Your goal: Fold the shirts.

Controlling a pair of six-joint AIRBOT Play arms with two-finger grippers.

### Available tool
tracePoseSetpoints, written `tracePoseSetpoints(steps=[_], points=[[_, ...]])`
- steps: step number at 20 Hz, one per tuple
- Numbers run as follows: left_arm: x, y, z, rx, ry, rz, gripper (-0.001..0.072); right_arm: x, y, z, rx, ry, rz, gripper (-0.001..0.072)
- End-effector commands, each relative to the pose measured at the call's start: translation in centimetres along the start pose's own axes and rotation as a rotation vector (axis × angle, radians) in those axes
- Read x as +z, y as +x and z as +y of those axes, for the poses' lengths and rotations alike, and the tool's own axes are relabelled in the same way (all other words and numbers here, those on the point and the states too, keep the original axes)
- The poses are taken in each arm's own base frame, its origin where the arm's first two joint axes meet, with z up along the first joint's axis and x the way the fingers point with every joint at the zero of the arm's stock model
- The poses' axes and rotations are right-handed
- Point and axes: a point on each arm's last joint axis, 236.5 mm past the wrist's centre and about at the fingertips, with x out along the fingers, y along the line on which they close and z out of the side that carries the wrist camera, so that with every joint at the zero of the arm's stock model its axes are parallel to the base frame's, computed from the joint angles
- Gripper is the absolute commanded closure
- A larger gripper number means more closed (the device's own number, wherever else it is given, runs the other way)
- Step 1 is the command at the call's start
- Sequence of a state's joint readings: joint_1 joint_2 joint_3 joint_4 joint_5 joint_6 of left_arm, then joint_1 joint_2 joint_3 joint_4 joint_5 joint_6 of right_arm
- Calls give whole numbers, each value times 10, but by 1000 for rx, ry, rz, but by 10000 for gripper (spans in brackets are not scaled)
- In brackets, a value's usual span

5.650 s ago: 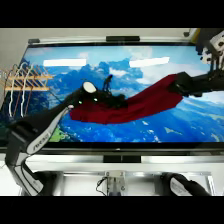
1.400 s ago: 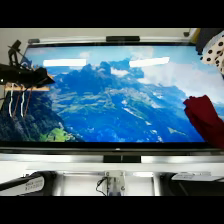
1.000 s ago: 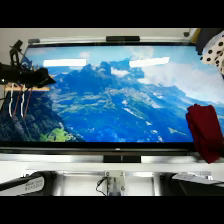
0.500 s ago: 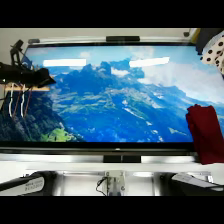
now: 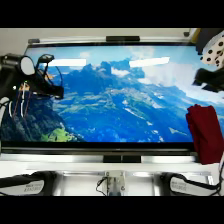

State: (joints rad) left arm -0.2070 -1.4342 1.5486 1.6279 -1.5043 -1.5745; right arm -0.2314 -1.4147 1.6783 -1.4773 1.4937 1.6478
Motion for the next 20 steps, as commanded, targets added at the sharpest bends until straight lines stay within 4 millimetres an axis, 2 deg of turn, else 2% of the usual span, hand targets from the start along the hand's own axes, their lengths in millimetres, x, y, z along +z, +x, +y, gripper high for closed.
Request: tracePoseSetpoints(steps=[1,2,5,6,8,12,20], points=[[-27,3,-31,-75,-3,70,55,-54,20,76,57,-129,164,187],[-26,2,-35,-92,-22,4,130,-64,23,78,45,-152,159,188],[-34,17,-27,-85,-72,-35,129,-93,33,87,80,-156,225,189],[-34,19,-25,-85,-77,-30,129,-96,33,90,92,-153,237,189],[-26,19,-25,-86,-78,-64,128,-98,31,99,133,-146,244,189],[-9,17,-25,-90,-81,-136,128,-99,31,101,139,-145,245,189],[-8,17,-25,-89,-81,-142,128,-99,31,101,139,-145,245,189]])
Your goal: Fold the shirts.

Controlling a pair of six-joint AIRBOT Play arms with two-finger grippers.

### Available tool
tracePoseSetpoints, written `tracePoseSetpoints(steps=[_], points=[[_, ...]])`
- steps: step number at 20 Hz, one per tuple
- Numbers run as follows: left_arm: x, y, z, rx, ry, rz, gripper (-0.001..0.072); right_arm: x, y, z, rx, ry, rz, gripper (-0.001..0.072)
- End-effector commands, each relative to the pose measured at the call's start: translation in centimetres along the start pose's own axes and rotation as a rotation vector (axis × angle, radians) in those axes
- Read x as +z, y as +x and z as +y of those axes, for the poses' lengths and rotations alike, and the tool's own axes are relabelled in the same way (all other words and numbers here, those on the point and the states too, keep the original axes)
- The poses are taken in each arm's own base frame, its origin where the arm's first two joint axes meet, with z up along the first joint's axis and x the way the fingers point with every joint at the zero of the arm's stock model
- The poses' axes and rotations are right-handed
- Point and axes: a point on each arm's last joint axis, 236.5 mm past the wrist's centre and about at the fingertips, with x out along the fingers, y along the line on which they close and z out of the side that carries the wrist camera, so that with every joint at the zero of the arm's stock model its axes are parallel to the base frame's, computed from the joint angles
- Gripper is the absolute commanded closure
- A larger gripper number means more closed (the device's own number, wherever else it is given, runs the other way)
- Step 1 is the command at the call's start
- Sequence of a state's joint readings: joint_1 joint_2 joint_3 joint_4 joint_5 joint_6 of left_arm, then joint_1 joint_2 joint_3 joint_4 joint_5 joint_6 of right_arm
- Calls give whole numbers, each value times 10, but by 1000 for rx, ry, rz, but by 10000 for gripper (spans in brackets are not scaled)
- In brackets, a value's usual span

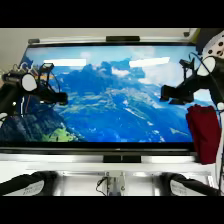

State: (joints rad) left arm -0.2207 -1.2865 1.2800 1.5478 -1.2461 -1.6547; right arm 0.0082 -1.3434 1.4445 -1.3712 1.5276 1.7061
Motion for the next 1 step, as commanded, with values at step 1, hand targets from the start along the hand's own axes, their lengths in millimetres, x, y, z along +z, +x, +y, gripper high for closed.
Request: tracePoseSetpoints(steps=[1], points=[[2,0,0,-2,-1,-8,128,0,0,1,2,-2,1,189]])
